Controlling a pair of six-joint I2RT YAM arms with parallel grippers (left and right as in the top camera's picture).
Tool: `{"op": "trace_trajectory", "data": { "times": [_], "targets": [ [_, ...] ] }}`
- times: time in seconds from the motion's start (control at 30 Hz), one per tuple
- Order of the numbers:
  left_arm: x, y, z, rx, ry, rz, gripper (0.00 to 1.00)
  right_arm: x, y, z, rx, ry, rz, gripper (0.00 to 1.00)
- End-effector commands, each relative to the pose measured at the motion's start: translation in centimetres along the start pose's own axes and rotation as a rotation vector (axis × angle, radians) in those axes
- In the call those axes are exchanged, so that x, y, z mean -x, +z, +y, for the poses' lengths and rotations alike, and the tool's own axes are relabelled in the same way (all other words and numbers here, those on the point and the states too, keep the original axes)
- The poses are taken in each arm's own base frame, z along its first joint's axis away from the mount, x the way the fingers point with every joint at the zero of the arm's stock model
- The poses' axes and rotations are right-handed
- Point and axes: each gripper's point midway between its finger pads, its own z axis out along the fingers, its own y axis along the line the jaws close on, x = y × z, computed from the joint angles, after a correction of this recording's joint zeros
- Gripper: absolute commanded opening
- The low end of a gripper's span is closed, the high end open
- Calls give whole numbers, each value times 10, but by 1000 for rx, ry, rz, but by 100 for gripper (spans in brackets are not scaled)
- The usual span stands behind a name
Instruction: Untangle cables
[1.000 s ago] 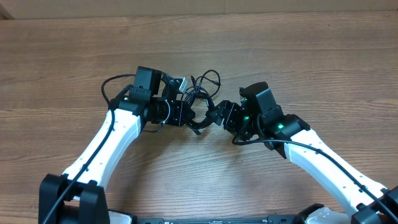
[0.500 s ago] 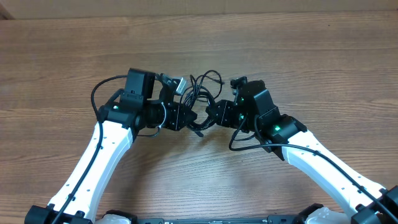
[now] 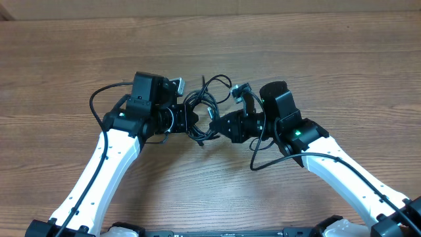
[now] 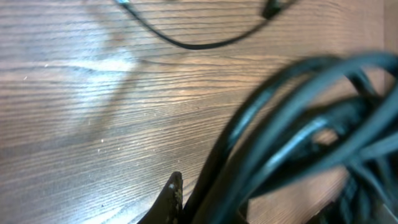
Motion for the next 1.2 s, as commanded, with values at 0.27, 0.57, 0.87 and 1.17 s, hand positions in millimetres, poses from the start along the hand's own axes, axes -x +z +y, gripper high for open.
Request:
{"op": "trace_trajectory", "data": {
  "times": [0.27,0.57,0.87,1.17],
  "targets": [
    [11,-7,20,119,-125,-71,4,-10,-16,65,364,-212,68,9],
    [0,-7,25,143,-120,-28,4,13,-21,14,132,-94,-23,50],
    [1,-7,24,140,-112,-32,4,23,-24,-48,-210,176,-126,61],
    [-6,-5,25,174,20,-4,4,47,-28,-49,-225,190,-231,60]
  ]
}}
